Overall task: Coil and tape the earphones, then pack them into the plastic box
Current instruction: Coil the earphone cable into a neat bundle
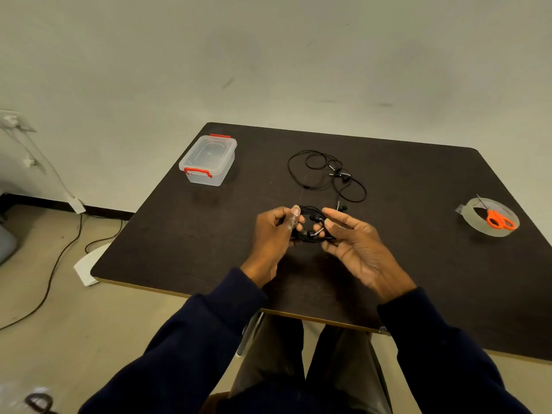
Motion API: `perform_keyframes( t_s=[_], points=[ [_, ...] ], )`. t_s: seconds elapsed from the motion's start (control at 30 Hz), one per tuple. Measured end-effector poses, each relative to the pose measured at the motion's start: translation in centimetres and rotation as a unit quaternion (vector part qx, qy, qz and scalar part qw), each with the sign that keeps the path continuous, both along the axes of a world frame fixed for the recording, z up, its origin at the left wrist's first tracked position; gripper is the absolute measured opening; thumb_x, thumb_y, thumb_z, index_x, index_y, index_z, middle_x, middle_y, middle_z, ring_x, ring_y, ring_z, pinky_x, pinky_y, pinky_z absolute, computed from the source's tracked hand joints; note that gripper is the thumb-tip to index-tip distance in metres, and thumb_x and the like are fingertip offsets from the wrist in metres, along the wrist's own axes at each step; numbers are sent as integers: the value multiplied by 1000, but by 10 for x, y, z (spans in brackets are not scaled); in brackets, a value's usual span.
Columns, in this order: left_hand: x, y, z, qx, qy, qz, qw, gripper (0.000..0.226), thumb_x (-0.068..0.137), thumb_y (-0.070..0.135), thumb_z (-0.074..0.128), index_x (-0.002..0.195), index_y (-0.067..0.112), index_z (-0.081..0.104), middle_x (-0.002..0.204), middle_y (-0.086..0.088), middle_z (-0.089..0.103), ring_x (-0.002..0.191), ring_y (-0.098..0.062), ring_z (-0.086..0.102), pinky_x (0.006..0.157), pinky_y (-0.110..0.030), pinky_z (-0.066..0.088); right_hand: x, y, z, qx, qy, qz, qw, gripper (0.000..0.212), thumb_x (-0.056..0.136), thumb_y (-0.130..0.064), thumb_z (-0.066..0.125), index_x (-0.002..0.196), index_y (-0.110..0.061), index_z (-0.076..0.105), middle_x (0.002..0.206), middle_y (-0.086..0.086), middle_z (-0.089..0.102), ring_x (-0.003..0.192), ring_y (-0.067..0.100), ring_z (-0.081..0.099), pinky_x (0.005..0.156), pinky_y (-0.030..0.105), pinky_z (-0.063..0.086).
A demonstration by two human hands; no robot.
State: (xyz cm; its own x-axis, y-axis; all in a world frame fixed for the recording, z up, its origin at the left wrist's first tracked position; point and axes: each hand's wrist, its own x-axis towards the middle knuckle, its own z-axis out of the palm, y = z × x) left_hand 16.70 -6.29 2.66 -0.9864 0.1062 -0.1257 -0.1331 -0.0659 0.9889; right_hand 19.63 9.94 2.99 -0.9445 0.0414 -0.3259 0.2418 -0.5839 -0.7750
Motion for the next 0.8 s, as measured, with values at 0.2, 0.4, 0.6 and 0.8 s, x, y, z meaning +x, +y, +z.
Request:
perform_keyframes(
  t_s=[0.2,0.4,0.6,0.8],
  points=[
    [1,2,-4,53,-41,-23,997,24,105,26,58,92,10,72,80,-1,67,80,-16,68,82,-44,62,0,7,6,-6,-30,74,997,38,97,3,47,129,-4,65,91,7,71,81,16,67,80,40,54],
    [1,1,-2,64,-31,-49,996,20,105,22,58,98,8,71,90,-7,71,84,-19,74,81,-42,64,-1,3,2,46,-30,66,996,46,77,-15,76,122,-6,68,84,3,70,86,18,68,100,45,51],
    [3,-3,2,58,-5,-79,995,21,106,22,54,97,12,70,86,-1,72,85,-17,72,85,-45,63,0,8,-3,155,1,88,984,54,73,-8,82,124,1,67,116,19,75,103,26,74,77,32,61],
    [5,-5,-5,-1,53,-64,996,21,106,21,56,95,9,70,79,-2,70,77,-23,73,81,-58,60,1,23,1,281,19,148,948,28,81,1,78,109,1,74,100,16,79,92,25,78,73,31,64]
  ],
)
